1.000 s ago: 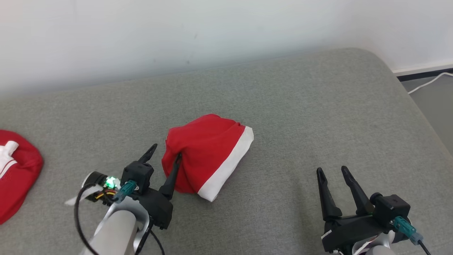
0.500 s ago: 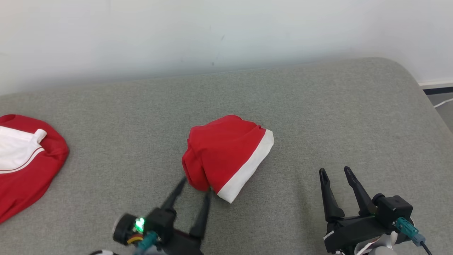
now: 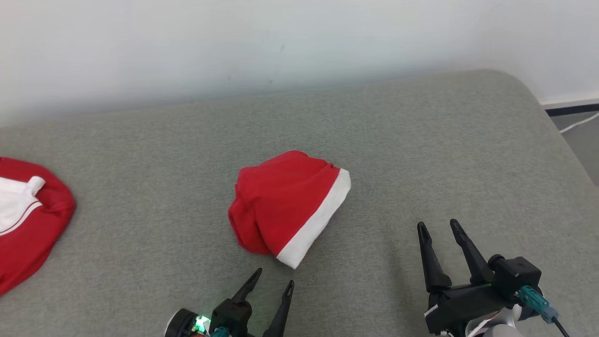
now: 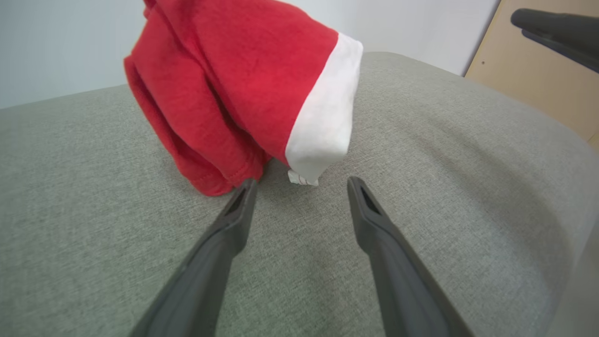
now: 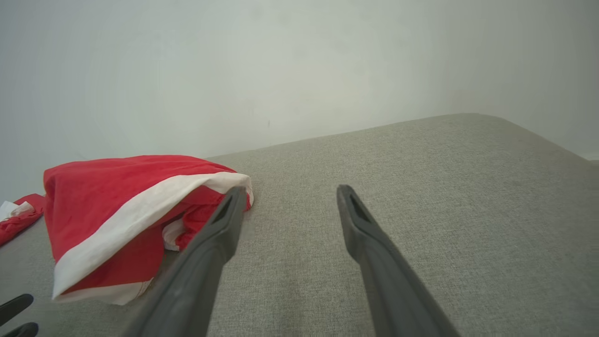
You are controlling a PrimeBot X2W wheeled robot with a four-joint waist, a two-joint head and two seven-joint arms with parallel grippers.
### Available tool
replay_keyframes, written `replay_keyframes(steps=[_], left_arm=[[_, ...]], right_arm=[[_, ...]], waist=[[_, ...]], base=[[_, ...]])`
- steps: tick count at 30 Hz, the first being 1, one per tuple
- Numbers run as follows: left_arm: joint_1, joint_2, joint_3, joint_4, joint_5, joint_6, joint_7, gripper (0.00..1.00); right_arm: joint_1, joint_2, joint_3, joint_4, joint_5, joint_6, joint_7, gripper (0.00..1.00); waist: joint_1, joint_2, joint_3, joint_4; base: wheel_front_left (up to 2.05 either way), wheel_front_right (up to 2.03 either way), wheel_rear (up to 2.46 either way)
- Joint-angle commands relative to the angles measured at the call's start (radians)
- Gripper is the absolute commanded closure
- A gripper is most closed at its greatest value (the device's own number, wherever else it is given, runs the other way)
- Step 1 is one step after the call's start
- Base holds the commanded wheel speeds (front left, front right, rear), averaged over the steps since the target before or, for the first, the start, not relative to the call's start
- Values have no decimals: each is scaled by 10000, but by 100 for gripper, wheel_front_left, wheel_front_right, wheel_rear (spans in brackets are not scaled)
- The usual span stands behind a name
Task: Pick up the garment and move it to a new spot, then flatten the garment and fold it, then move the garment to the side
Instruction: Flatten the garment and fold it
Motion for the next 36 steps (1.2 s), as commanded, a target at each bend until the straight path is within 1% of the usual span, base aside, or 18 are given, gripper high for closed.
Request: replay_keyframes(steps=[1,6,8,12,16,17,18,19,22,27,30,34,36], left_arm=[[-126,-8,-31,162,-42,63,-17,0],[-461,-22,-38,545,-171,252,-17,0],[-608,-23,-177,669,-225,318,-15,0],[-1111,-13,-508,1226,-223,278,-16,0],[-1493,-15,-424,1473,-419,473,-16,0],[-1548,-16,-356,1521,-448,555,-16,52],[-1580,-17,-297,1564,-480,601,-16,87],[-1593,-20,-260,1624,-489,610,-16,100],[-1548,-20,-108,1681,-438,636,-16,100],[-1424,79,-94,1542,-49,423,-16,100],[-1479,386,-138,1376,229,291,-16,100],[-1700,835,-153,1070,574,271,-16,100],[-1759,1105,-202,1025,729,195,-16,100]], right_arm=[[-74,-39,7,28,60,3,-4,0],[-132,-62,11,47,87,3,-4,0],[-121,-53,5,44,83,3,-4,0],[-173,-81,52,54,116,4,-4,0],[-139,-89,24,44,118,4,-4,0],[-139,-85,21,31,112,3,-4,0],[-132,-83,9,26,106,4,-4,0],[-114,-87,-16,31,103,3,-4,0],[-48,-89,-99,43,68,3,-4,0],[178,-78,-234,88,-2,4,-4,0],[299,-21,-214,98,-4,4,-4,0],[520,20,-159,133,-9,3,-4,0],[554,48,-161,142,-18,3,-5,0]], waist=[[0,0,15,-237],[0,0,62,-656],[0,0,90,-775],[0,0,163,-934],[0,0,211,-999],[0,0,222,-1001],[0,0,224,-994],[0,0,221,-977],[0,0,171,-833],[0,0,-144,-311],[0,0,-354,53],[0,0,-609,506],[0,0,-719,697]], base=[[0,0,0],[0,0,0],[0,0,0],[0,0,0],[0,0,0],[0,0,0],[0,0,0],[0,0,0],[0,0,0],[0,0,0],[0,0,0],[0,0,0],[0,0,0]])
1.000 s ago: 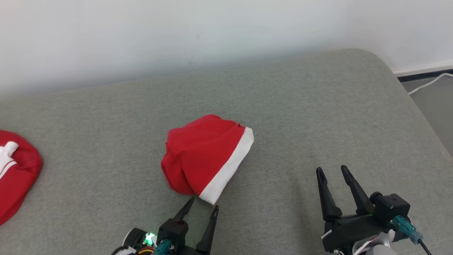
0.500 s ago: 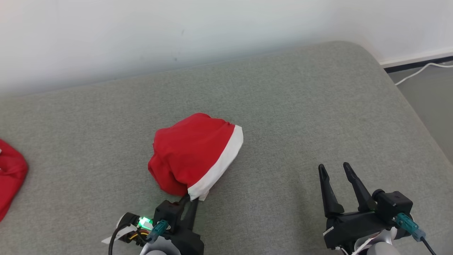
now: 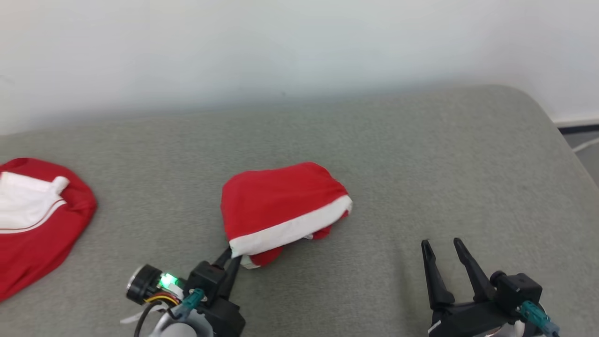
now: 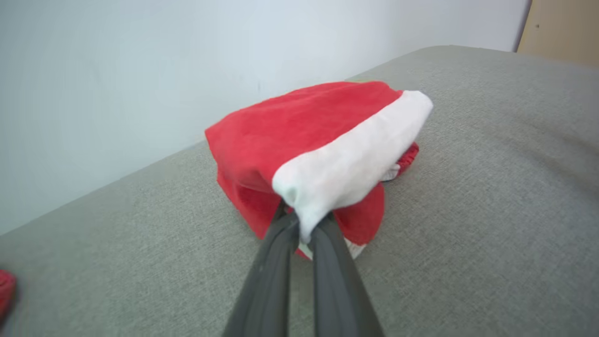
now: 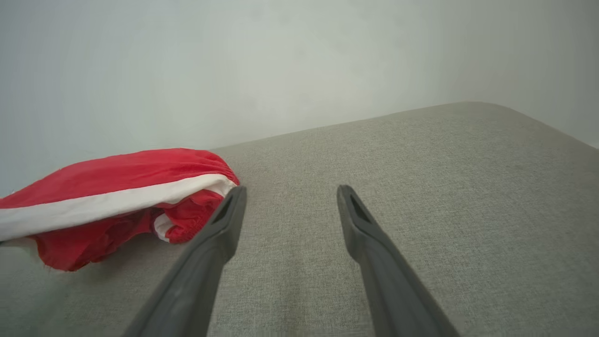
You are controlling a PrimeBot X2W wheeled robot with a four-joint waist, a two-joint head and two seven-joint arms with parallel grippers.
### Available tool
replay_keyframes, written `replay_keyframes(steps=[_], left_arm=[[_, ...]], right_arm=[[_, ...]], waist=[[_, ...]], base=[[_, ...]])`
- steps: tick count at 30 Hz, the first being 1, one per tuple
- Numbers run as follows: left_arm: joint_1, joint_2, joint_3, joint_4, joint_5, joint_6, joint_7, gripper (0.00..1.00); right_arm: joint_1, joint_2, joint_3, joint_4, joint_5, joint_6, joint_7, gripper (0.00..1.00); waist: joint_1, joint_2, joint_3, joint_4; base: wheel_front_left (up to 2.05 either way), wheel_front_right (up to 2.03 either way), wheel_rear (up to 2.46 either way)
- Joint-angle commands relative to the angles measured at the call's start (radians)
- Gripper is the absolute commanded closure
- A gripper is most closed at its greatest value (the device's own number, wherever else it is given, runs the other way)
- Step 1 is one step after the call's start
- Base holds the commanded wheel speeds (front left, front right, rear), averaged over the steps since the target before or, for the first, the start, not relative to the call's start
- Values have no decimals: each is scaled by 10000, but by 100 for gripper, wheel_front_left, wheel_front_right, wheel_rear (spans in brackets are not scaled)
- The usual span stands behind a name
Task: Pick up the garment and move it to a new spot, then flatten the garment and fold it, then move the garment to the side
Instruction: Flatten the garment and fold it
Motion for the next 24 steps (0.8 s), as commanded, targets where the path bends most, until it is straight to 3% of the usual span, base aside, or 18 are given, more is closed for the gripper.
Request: replay_keyframes(steps=[1,15,21,22,23,24], left_arm=[[-85,238,-37,-73,176,-40,-13,100],[826,1538,-149,-1496,429,148,803,100],[1492,1223,-333,-1672,-66,65,860,100],[1586,1143,-345,-1615,-106,70,824,95],[1653,1056,-381,-1540,-175,68,763,74],[1704,973,-412,-1489,-236,69,725,60]], right_arm=[[138,31,-5,15,-28,1,-4,0],[377,76,0,49,-65,1,-4,0],[329,53,56,101,-57,2,-4,0],[323,40,61,107,-47,1,-4,0],[305,19,68,120,-29,1,-4,0],[289,-6,64,133,-9,1,-4,0]], waist=[[0,0,-400,511],[0,0,-587,781],[0,0,-562,843],[0,0,-561,858],[0,0,-560,875],[0,0,-559,898]], base=[[0,0,0],[0,0,0],[0,0,0],[0,0,0],[0,0,0],[0,0,0]])
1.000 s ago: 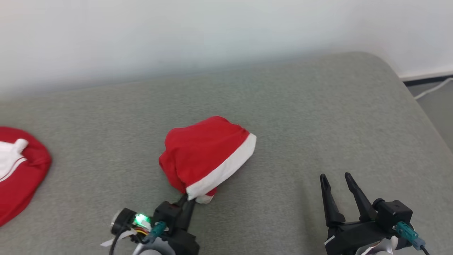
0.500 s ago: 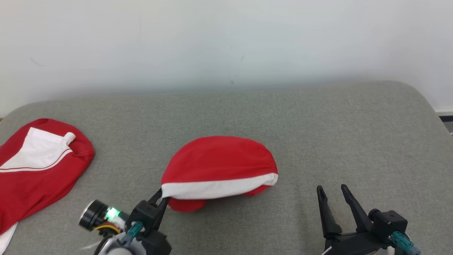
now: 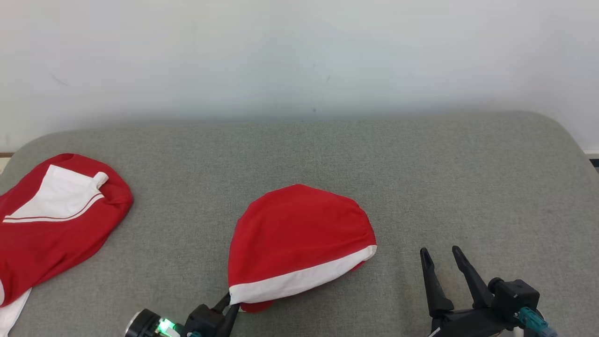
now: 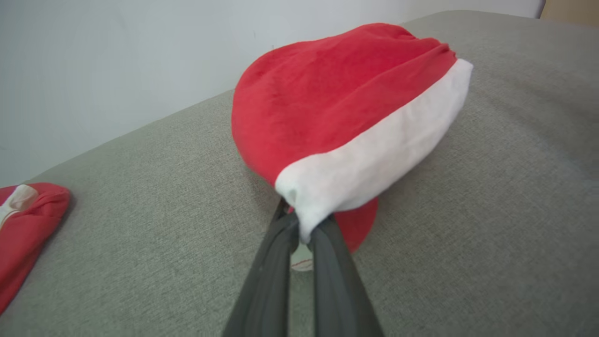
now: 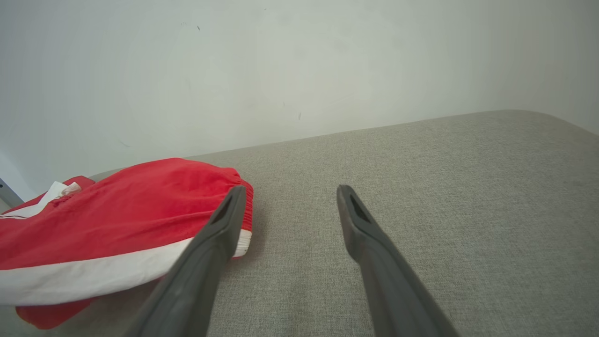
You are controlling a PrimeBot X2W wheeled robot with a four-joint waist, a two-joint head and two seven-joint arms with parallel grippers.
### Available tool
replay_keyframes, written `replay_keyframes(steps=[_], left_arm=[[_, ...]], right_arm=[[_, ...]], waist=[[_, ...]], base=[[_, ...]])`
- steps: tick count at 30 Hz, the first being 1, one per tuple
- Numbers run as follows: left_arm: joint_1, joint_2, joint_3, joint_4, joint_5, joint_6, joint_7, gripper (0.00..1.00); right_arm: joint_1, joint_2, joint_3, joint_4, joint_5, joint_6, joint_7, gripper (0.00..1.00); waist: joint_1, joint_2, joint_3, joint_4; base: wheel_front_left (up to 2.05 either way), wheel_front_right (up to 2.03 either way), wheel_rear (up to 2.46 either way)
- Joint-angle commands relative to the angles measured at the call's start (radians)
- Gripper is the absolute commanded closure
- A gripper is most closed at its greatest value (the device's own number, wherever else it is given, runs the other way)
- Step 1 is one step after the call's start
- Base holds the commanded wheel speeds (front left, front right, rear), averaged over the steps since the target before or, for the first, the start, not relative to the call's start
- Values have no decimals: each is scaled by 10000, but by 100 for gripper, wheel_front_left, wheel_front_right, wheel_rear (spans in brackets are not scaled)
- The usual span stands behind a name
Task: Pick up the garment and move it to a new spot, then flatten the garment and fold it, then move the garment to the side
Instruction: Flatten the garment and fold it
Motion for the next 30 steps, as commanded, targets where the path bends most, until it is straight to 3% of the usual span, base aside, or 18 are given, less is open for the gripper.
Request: replay_keyframes(steps=[1,2,3,15,23,30], left_arm=[[161,-27,0,83,-86,-12,-94,53],[214,-105,-17,138,-127,11,-145,22],[244,-166,-41,193,-160,39,-197,0],[1108,-767,123,-186,-811,289,-710,0],[1603,-795,620,-1663,-827,493,-790,0],[1996,-809,936,-1872,-833,500,-785,0]], right_arm=[[35,-63,20,23,21,1,-4,0],[28,-79,18,30,38,2,-4,0],[22,-94,15,34,47,2,-4,0],[138,-76,-53,41,41,1,-4,0],[93,-111,-150,79,56,2,-4,0],[26,-95,-80,73,32,1,-4,0]], waist=[[1,0,0,31],[1,0,-5,55],[1,0,-10,77],[1,0,-81,474],[1,0,-61,680],[1,0,-41,639]], base=[[0,0,0],[0,0,0],[0,0,0],[0,0,0],[0,0,0],[0,0,0]])
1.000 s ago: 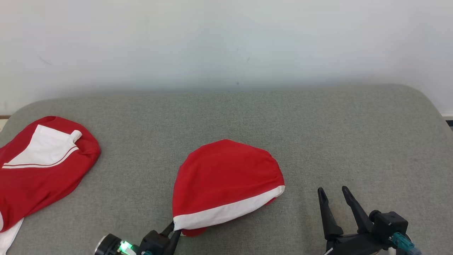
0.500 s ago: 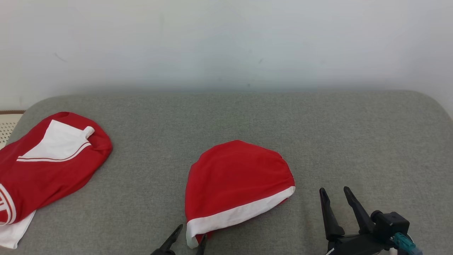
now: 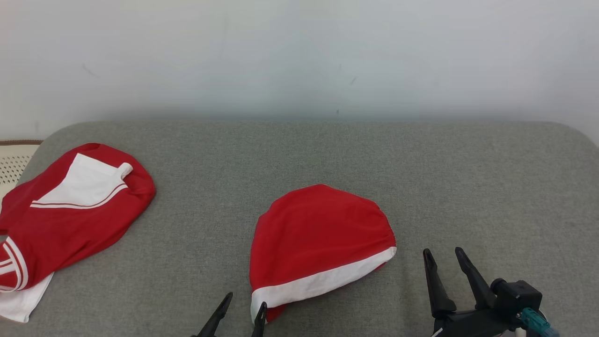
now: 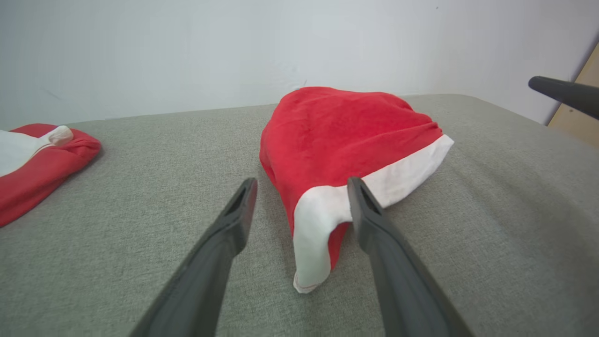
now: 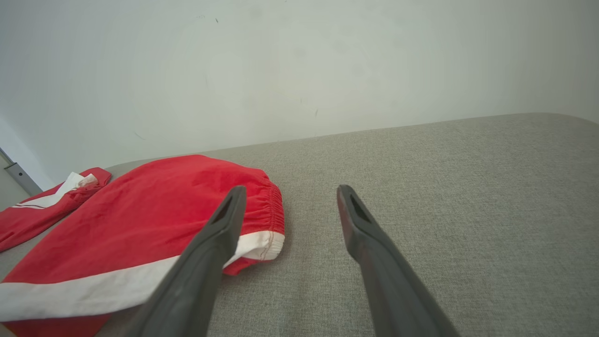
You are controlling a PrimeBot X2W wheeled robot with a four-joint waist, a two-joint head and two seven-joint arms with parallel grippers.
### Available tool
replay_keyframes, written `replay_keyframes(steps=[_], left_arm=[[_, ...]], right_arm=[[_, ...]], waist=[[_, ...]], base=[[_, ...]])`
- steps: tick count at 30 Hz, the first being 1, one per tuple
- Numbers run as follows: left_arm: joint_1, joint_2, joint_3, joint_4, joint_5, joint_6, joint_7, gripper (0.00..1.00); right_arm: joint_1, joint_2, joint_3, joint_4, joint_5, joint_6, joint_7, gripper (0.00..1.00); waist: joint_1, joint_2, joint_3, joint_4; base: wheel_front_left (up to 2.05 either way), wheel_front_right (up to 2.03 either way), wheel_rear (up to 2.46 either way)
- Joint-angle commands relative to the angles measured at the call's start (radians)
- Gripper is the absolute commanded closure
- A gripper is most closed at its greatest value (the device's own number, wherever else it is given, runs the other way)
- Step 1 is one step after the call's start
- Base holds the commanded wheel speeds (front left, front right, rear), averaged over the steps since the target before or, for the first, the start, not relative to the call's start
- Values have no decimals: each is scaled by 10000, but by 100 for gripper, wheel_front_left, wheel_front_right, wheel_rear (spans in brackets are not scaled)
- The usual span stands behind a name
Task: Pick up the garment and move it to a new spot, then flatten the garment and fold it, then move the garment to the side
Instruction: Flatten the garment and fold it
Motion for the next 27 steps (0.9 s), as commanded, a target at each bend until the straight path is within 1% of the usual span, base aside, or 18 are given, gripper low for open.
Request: replay_keyframes(steps=[1,6,9,12,18,27], left_arm=[[225,5,42,10,-45,-19,-41,0],[483,-160,-26,430,-106,-240,-41,0],[445,-262,-80,1041,-102,-482,-31,0],[264,-381,95,1639,-106,-581,-31,0],[-56,-692,539,2325,-160,-786,-30,0],[-428,-932,979,3415,37,-997,-30,0]], right_arm=[[-6,-38,19,17,35,1,-5,0],[-26,-110,-11,21,81,2,-5,0],[-60,-128,47,35,95,1,-4,0],[-155,-128,161,47,102,1,4,0],[-232,-213,187,68,97,1,25,0],[-310,-343,242,74,167,1,51,0]], waist=[[0,0,8,-33],[0,0,41,-79],[0,0,61,-129],[0,0,87,-257],[0,0,141,-578],[0,0,231,-1060]], base=[[0,0,0],[0,0,0],[0,0,0],[0,0,0],[0,0,0],[0,0,0]])
